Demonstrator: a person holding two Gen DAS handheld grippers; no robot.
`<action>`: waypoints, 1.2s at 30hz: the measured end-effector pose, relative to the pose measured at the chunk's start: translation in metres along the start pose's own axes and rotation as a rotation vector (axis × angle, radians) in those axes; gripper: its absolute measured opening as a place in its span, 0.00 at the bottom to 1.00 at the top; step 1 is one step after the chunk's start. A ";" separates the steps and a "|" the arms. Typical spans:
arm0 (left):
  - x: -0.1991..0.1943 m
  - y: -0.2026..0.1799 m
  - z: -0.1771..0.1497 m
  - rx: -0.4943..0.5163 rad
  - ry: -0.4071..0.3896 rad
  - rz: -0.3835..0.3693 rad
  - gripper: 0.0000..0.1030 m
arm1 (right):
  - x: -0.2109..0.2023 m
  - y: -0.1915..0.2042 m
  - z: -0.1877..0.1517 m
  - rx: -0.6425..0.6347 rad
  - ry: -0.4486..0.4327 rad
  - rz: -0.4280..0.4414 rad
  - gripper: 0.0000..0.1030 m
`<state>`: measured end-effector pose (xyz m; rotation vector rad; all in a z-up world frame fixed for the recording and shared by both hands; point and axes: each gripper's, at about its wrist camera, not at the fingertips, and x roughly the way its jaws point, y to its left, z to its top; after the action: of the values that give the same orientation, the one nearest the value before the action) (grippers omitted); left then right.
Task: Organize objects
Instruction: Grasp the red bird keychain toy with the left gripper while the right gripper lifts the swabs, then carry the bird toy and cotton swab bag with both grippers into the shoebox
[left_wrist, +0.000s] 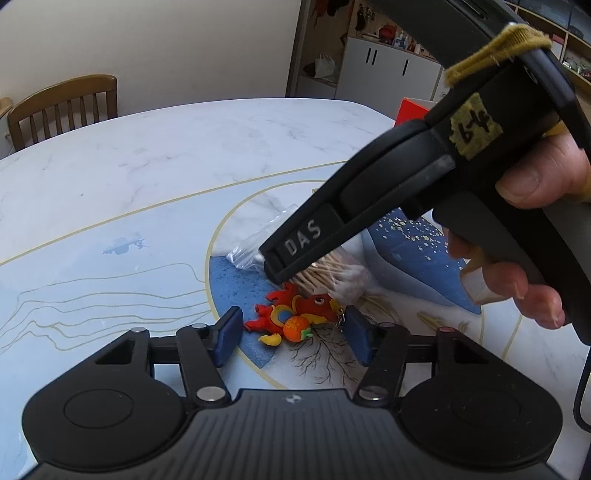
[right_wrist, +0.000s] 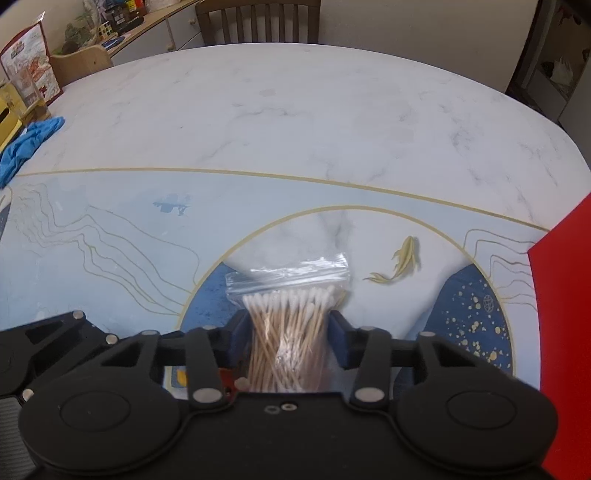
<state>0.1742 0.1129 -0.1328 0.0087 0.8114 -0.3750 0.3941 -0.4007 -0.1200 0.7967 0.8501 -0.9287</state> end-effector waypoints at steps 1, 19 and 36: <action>0.000 0.000 0.000 -0.002 -0.002 0.000 0.57 | -0.001 -0.002 -0.001 0.004 -0.003 -0.002 0.38; -0.017 -0.018 0.013 0.008 -0.004 -0.006 0.57 | -0.060 -0.060 -0.042 0.093 -0.044 -0.010 0.33; -0.043 -0.083 0.070 0.039 -0.022 -0.007 0.57 | -0.159 -0.110 -0.071 0.111 -0.143 0.052 0.32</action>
<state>0.1691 0.0391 -0.0429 0.0381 0.7822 -0.3964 0.2218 -0.3274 -0.0345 0.8332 0.6552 -0.9808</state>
